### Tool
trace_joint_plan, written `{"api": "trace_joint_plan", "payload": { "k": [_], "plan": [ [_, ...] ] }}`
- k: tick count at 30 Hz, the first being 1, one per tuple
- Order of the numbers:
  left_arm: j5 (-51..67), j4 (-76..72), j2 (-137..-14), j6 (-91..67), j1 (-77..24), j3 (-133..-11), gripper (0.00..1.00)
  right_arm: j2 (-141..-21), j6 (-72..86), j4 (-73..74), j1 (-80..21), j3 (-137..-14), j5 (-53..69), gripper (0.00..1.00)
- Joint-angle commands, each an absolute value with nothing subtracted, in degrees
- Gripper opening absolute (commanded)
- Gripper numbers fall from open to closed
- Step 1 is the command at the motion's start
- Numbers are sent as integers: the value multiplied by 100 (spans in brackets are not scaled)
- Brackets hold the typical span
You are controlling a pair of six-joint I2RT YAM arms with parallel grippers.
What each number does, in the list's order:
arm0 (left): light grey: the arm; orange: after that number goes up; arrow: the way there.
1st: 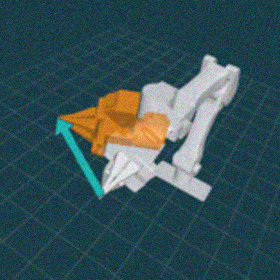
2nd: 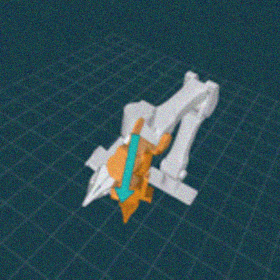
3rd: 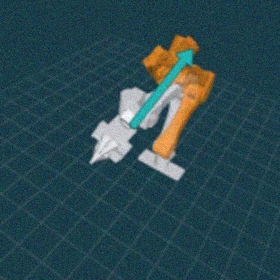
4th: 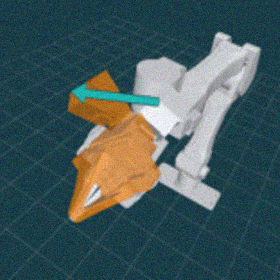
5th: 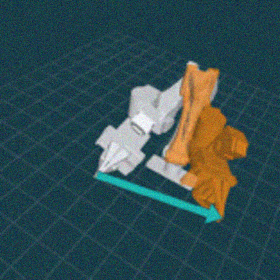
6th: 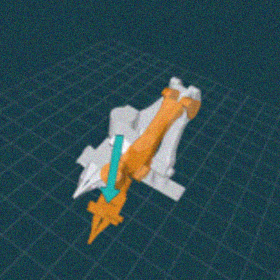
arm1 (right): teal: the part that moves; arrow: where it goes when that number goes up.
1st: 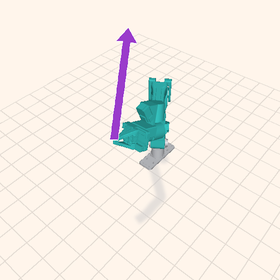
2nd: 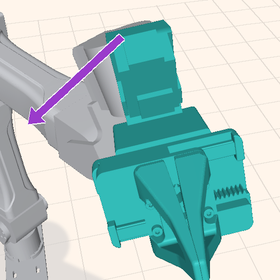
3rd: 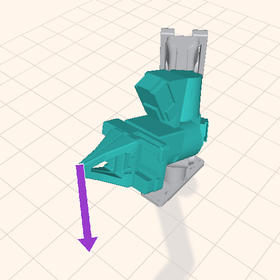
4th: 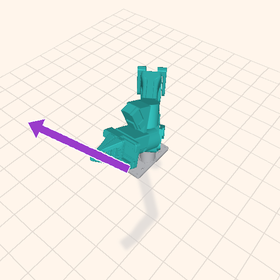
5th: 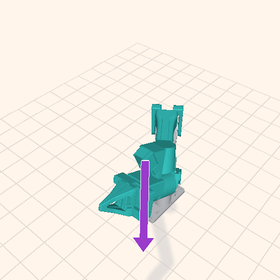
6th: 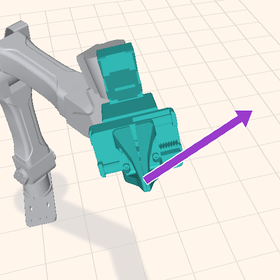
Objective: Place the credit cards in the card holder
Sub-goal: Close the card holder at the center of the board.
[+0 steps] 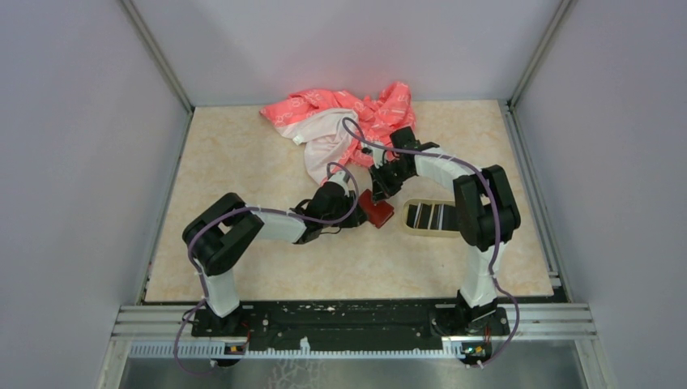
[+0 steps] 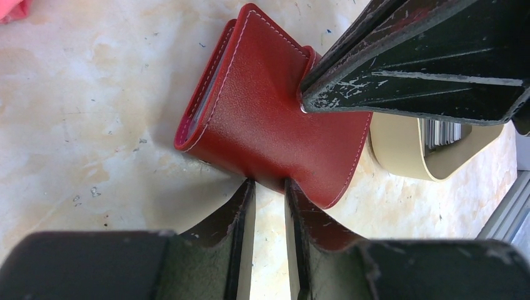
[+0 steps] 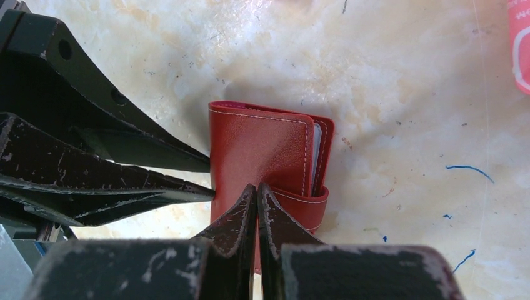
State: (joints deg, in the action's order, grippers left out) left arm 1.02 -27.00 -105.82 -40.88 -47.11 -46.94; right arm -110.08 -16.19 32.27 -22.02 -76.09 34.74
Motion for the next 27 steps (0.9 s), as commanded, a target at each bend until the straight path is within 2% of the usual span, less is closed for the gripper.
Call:
{"api": "trace_joint_plan", "payload": {
  "k": [1, 20, 21, 23, 27],
  "plan": [
    [256, -2733, -10733, -4045, -4715, -4835, 29, -10770, -1513, 3029, -2310, -7546, 3699, 0],
    [506, -3163, -10640, -3911, -4703, -4648, 31, -10623, -1803, 3068, -2232, -7622, 4097, 0],
    [583, -3345, -10564, -3821, -4699, -4547, 32, -10623, -1886, 3140, -2232, -7672, 4237, 6],
    [741, -3777, -10323, -3577, -4671, -4263, 36, -10571, -2146, 3294, -2231, -7800, 4470, 23],
    [1024, -4290, -9497, -2558, -4616, -3702, 52, -10216, -2630, 3504, -2179, -7979, 4767, 48]
  ]
}}
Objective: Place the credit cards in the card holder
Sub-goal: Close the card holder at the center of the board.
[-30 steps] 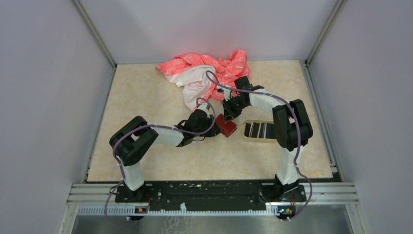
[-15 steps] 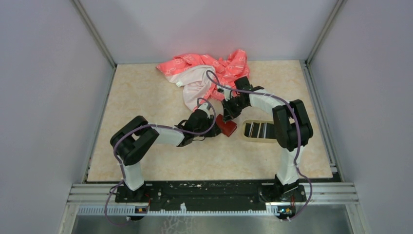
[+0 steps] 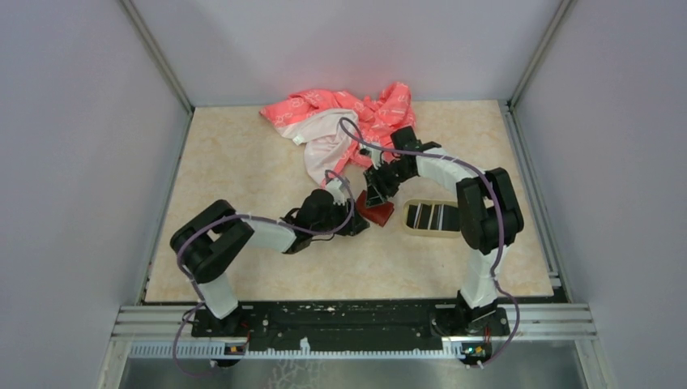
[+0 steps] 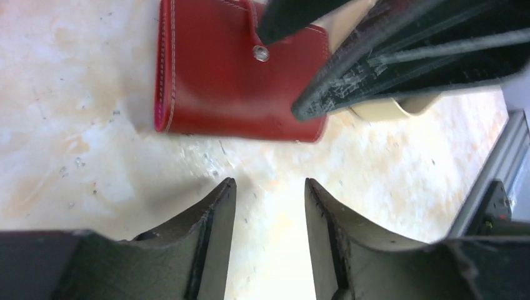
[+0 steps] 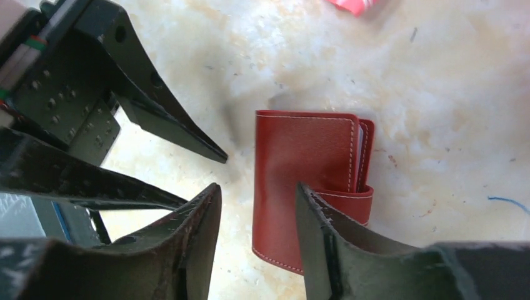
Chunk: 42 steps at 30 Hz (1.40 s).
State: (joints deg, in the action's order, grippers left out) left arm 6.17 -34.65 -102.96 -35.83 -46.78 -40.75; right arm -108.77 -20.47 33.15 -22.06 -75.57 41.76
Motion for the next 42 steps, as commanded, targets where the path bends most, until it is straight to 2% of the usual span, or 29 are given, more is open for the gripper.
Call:
{"api": "trace_joint_plan", "payload": {
  "k": [1, 4, 7, 9, 12, 14, 17, 22, 26, 28, 36, 38, 42],
  "plan": [
    [1007, -4216, -9250, -2212, -4610, -3613, 55, -10061, -2751, 3536, -2121, -7968, 4831, 52],
    [837, -4015, -8518, -1172, -4587, -3381, 71, -9731, -3069, 3599, -1927, -7786, 4919, 58],
    [1306, -4624, -8278, 168, -4368, -3074, 80, -9592, -3503, 3583, -1772, -7486, 4747, 59],
    [1851, -4943, -8414, 749, -4146, -3054, 81, -9579, -3791, 3481, -1722, -7285, 4548, 59],
    [3431, -4505, -8975, 1278, -3653, -3610, 79, -9558, -3768, 3163, -1630, -7052, 4225, 58],
    [4727, -3793, -9444, 2038, -3426, -4185, 76, -9693, -3359, 3100, -1445, -7129, 4329, 52],
    [5363, -2785, -9993, 3465, -3420, -4885, 65, -9998, -3202, 3519, -1181, -7525, 4485, 46],
    [5123, -2335, -10381, 4901, -3603, -5323, 66, -9974, -3154, 3423, -1072, -7426, 4586, 46],
    [4857, -958, -10980, 5634, -3694, -6291, 57, -10016, -3174, 3558, -1072, -7530, 4614, 46],
    [4846, -500, -11207, 5772, -3724, -6743, 51, -10014, -3175, 3564, -1072, -7522, 4597, 46],
    [4533, 416, -11766, 6072, -3891, -7469, 47, -9941, -3180, 3549, -1064, -7516, 4549, 45],
    [4479, 577, -11895, 6040, -3924, -7674, 42, -9932, -3175, 3551, -1063, -7517, 4547, 45],
    [4378, 686, -12021, 5907, -3972, -7901, 40, -9927, -3181, 3559, -1061, -7506, 4544, 45]
  ]
}}
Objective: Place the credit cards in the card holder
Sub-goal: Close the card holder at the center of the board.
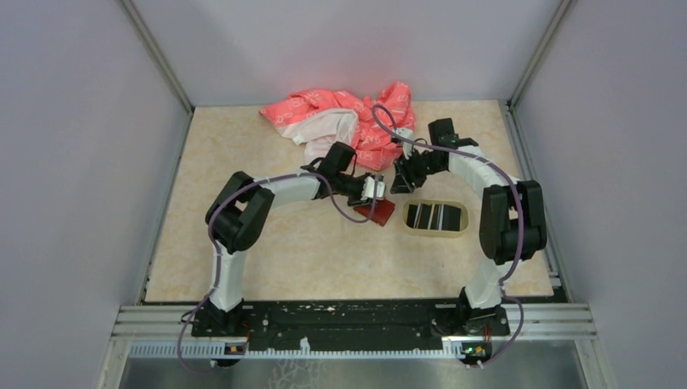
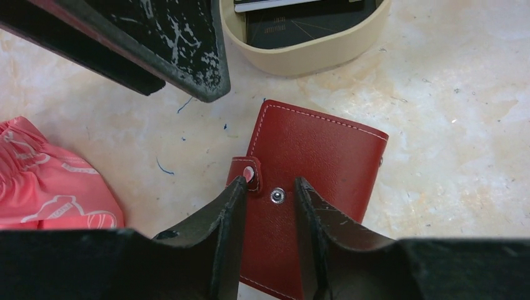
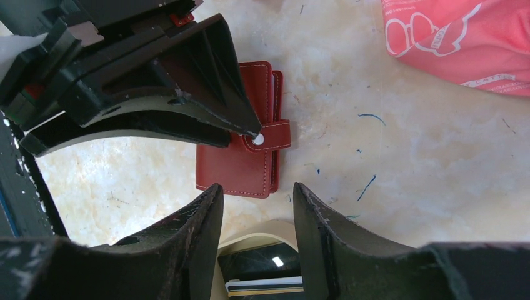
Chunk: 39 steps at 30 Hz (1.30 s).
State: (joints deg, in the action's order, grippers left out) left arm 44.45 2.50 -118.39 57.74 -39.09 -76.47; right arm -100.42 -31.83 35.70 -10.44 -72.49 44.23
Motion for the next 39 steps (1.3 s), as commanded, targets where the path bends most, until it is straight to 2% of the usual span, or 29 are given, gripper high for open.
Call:
{"api": "trace_joint_plan", "payload": {
  "k": [1, 20, 26, 30, 35, 39],
  "plan": [
    [4348, 655, -12015, 5866, -3979, -7908, 40, -9923, -3181, 3556, -1061, -7500, 4548, 45],
    [4112, -561, -11827, 4844, -3990, -7596, 42, -9886, -3155, 3530, -1037, -7480, 4544, 44],
    [4052, -431, -11910, 4814, -3995, -7667, 27, -9852, -3147, 3525, -1020, -7475, 4559, 44],
    [4044, -379, -11947, 4635, -3992, -7805, 0, -9853, -3156, 3546, -1020, -7469, 4540, 43],
    [3740, -299, -11762, 4001, -3977, -7771, 0, -9756, -3385, 3590, -1020, -7393, 4610, 43],
    [3190, -469, -11242, 2795, -3974, -7337, 0, -9466, -3975, 3583, -1027, -7178, 5068, 45]
  ]
}}
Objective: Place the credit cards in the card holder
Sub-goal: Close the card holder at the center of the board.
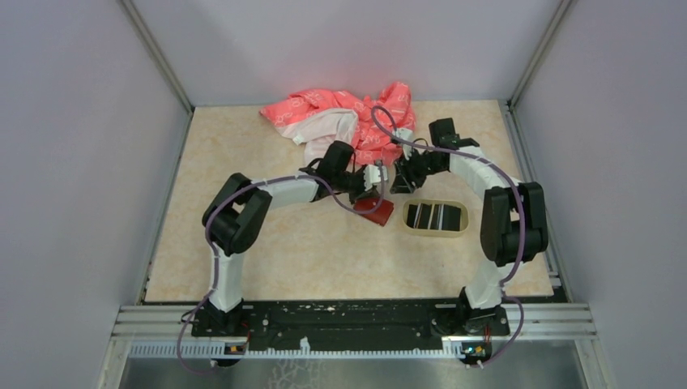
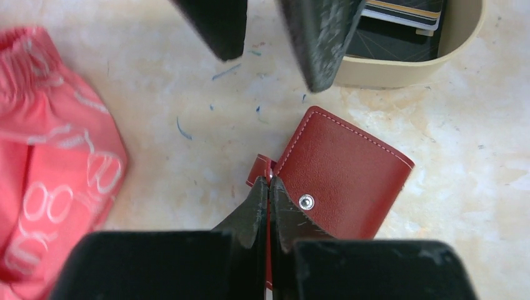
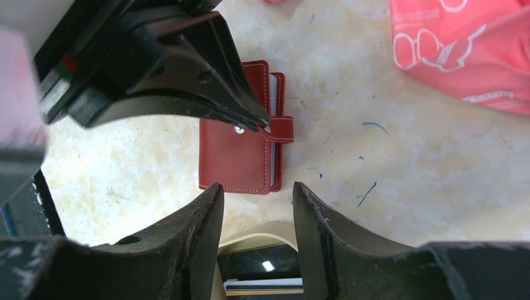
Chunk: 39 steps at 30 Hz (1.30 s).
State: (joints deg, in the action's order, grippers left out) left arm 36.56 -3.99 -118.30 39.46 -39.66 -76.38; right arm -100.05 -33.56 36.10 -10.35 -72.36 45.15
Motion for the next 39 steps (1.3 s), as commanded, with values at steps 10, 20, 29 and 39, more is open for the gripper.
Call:
{"api": "trace_joint_plan", "payload": {
  "k": [10, 20, 29, 39],
  "plan": [
    [1183, -88, -9799, -360, -3983, -5822, 0, -9267, -6987, 4372, -1940, -6564, 5377, 48],
    [1520, -1252, -8521, -2422, -3992, -3650, 0, -9396, -7721, 3424, -2475, -6120, 5492, 65],
    [1723, -2821, -7986, -3544, -3529, -2715, 0, -9676, -6844, 2397, -2707, -6023, 5314, 67],
    [2399, -3563, -8615, -4143, -3315, -2647, 0, -10378, -7115, 3077, -2940, -6663, 4763, 61]
  ]
}}
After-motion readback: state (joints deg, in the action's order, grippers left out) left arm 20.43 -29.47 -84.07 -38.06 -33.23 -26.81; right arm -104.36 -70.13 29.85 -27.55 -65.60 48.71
